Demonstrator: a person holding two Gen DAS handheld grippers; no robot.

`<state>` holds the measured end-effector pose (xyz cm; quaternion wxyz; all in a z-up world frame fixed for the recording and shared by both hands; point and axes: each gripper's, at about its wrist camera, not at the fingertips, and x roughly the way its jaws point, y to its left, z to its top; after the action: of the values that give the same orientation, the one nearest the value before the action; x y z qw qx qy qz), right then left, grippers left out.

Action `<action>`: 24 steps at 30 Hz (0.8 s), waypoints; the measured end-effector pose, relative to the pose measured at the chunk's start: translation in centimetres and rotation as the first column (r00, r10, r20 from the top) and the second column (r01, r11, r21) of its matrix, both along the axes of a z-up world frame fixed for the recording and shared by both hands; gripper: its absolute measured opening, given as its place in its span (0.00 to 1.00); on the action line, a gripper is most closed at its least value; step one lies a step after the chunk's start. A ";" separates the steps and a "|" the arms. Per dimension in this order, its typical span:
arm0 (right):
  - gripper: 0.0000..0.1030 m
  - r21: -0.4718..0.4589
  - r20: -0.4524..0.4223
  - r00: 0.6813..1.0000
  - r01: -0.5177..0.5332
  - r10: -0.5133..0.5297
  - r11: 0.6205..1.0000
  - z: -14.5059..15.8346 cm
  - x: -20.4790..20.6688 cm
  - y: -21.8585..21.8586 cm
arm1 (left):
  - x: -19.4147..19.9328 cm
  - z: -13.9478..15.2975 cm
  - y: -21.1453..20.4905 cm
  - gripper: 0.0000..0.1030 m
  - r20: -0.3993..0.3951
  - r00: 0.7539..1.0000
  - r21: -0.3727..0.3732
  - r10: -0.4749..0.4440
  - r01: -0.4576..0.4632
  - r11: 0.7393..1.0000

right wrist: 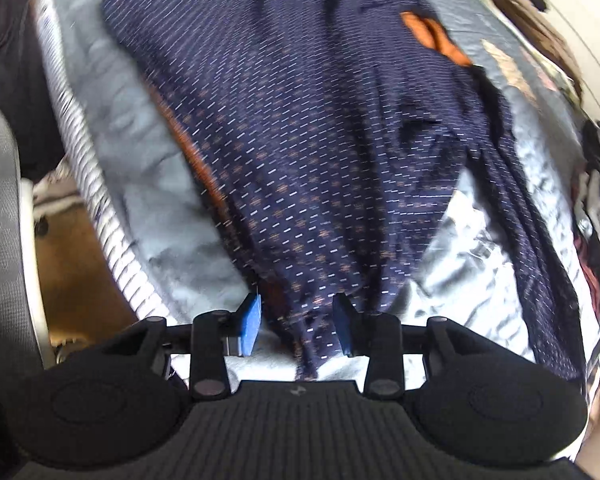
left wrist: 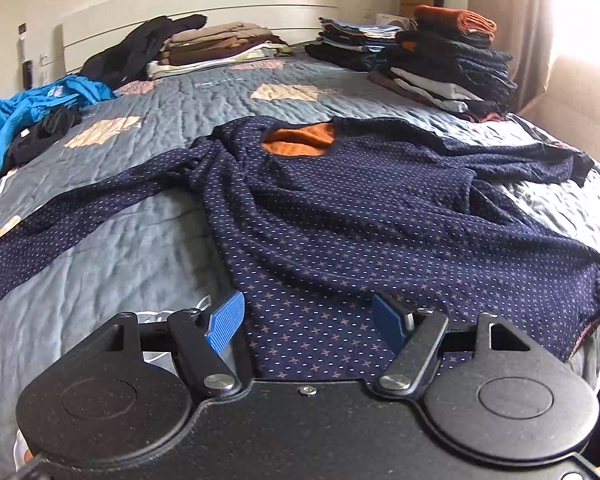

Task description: Fold clothes

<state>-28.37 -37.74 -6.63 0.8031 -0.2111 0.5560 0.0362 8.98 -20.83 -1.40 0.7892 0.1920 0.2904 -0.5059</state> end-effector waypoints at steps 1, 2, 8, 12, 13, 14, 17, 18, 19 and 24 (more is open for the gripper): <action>0.17 -0.016 0.007 1.000 -0.002 0.002 1.000 -0.2 0.0 0.1 | -0.2 0.0 -0.2 0.68 0.000 1.000 0.001 -0.007 0.007 1.000; 0.04 -0.035 0.017 1.000 -0.001 0.001 0.999 -0.2 -0.1 0.0 | -0.3 0.0 -0.3 0.68 0.001 1.000 0.002 -0.014 0.014 1.000; 0.03 -0.105 0.103 0.994 -0.019 0.030 0.994 2.3 -2.4 0.0 | -1.0 0.0 -1.0 0.68 0.006 0.999 0.005 -0.047 0.047 0.999; 0.03 -0.136 0.083 0.995 -0.051 0.063 0.989 3.4 -3.8 0.1 | -1.3 0.0 -1.4 0.68 0.005 0.998 0.006 -0.056 0.056 0.998; 0.03 -0.142 0.070 0.995 -0.060 0.071 0.988 3.4 -4.0 0.1 | -1.4 0.0 -1.5 0.68 0.005 0.998 0.006 -0.059 0.059 0.998; 0.03 -0.144 0.046 0.997 -0.061 0.068 0.988 3.1 -4.0 0.1 | -1.4 0.0 -1.6 0.68 0.005 0.998 0.007 -0.062 0.061 0.998; 0.04 -0.126 -0.030 0.999 -0.033 0.029 0.991 1.2 -3.3 -0.6 | -1.6 0.0 -1.8 0.68 0.005 0.998 0.006 -0.067 0.067 0.998; 0.05 -0.102 -0.061 0.998 -0.009 0.003 0.995 0.6 -2.9 -1.0 | -1.6 0.0 -1.8 0.68 0.004 0.998 0.005 -0.069 0.069 0.998; 0.06 -0.066 -0.082 0.996 0.016 -0.021 0.998 0.4 -2.6 -1.4 | -1.7 0.0 -1.9 0.68 0.004 0.998 0.005 -0.070 0.070 0.998; 0.25 0.120 -0.035 0.988 0.155 -0.152 0.981 3.1 -1.8 -4.3 | -1.7 0.2 -1.8 0.68 -0.001 0.997 -0.004 -0.073 0.073 0.997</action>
<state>-30.15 -42.04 -3.56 0.8077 -0.1175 0.5776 0.0110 7.29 -22.63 -1.23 0.7703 0.2007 0.2827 -0.5352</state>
